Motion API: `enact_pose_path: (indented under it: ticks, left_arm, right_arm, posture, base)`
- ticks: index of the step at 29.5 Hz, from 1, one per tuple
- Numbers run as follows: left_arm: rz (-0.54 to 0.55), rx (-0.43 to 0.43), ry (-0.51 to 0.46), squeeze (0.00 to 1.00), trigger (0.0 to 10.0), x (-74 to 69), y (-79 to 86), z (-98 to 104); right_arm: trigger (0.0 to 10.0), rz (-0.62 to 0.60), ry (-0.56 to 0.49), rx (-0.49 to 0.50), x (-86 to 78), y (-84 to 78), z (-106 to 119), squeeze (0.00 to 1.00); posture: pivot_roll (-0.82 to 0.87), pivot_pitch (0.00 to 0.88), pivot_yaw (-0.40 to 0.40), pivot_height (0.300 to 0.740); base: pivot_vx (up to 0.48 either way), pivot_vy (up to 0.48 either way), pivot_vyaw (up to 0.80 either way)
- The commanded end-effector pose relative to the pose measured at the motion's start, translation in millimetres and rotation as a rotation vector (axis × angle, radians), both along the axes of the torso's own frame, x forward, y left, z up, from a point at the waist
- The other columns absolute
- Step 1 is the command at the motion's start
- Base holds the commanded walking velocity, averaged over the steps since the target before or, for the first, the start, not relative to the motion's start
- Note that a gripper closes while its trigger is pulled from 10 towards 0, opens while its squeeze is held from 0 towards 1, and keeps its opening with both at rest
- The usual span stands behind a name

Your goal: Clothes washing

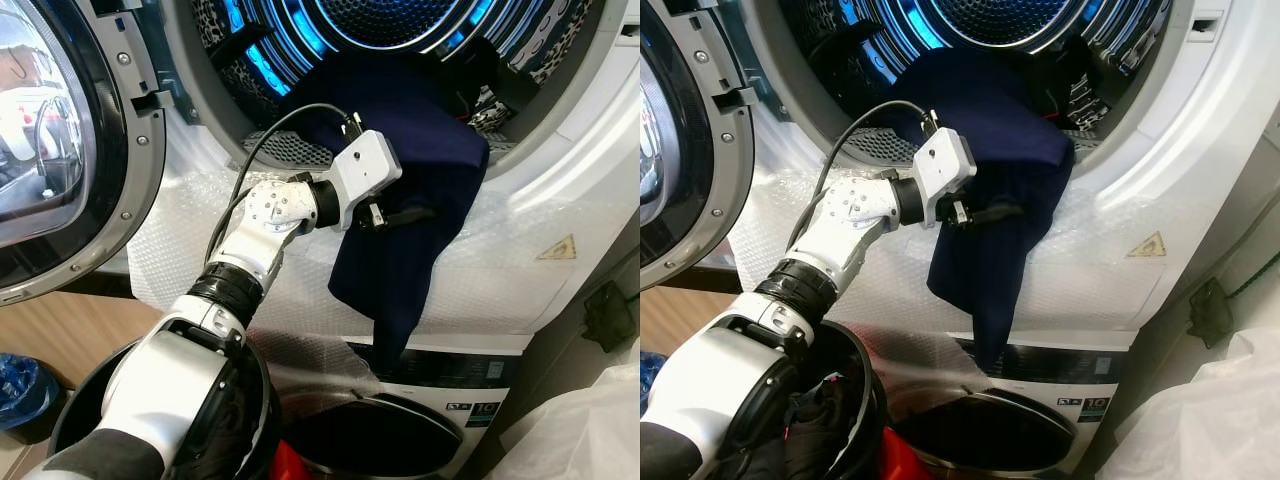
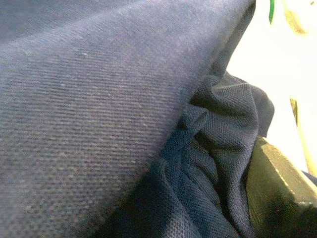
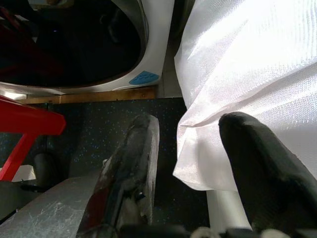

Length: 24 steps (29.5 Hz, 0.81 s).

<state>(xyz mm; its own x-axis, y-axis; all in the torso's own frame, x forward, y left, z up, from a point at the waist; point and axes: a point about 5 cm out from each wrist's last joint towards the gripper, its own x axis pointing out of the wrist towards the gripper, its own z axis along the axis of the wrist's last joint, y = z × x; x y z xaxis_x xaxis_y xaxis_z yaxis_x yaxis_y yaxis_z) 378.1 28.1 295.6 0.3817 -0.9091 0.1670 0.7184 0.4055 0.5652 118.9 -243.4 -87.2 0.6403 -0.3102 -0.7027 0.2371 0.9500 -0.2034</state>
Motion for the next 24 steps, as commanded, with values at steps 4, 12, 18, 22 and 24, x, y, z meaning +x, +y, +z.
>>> enact_pose_path:
  ticks: [4, 12, 18, 22, 24]
  left_arm:
    - [0.004, -0.012, -0.025, 0.00, 0.0, 3.5, 5.4, 18.3]
    - [-0.100, -0.110, 0.070, 0.00, 0.0, 4.7, 11.3, 36.4]
    - [-0.157, -0.196, 0.141, 0.00, 0.0, 6.6, 17.3, 59.0]
    - [-0.147, -0.245, 0.170, 0.00, 0.0, 8.5, 20.8, 70.6]
    - [-0.075, -0.249, 0.172, 0.00, 0.0, 12.5, 26.8, 77.7]
  right_arm:
    - [10.0, -0.017, -0.011, 0.000, 0.1, -0.4, 0.6, 0.00]
    - [10.0, -0.024, -0.018, -0.005, 0.8, -2.4, 1.6, 0.00]
    - [10.0, -0.032, -0.019, -0.007, -1.1, -3.1, 1.4, 0.00]
    - [10.0, -0.032, -0.018, -0.008, -2.2, -4.0, 1.4, 0.00]
    - [10.0, -0.033, -0.016, -0.010, -3.2, -5.1, 1.5, 0.00]
  posture:
    - [-0.20, 0.000, 0.109, 0.740]
    - [-0.21, 0.000, 0.117, 0.740]
    - [-0.21, 0.000, 0.122, 0.740]
    - [-0.22, 0.000, 0.124, 0.740]
    - [-0.23, 0.000, 0.126, 0.740]
  base:
    - [0.000, 0.000, 0.00]
    - [0.000, 0.000, 0.00]
    - [0.000, 0.000, 0.00]
    - [0.000, 0.000, 0.00]
    - [0.000, 0.000, 0.00]
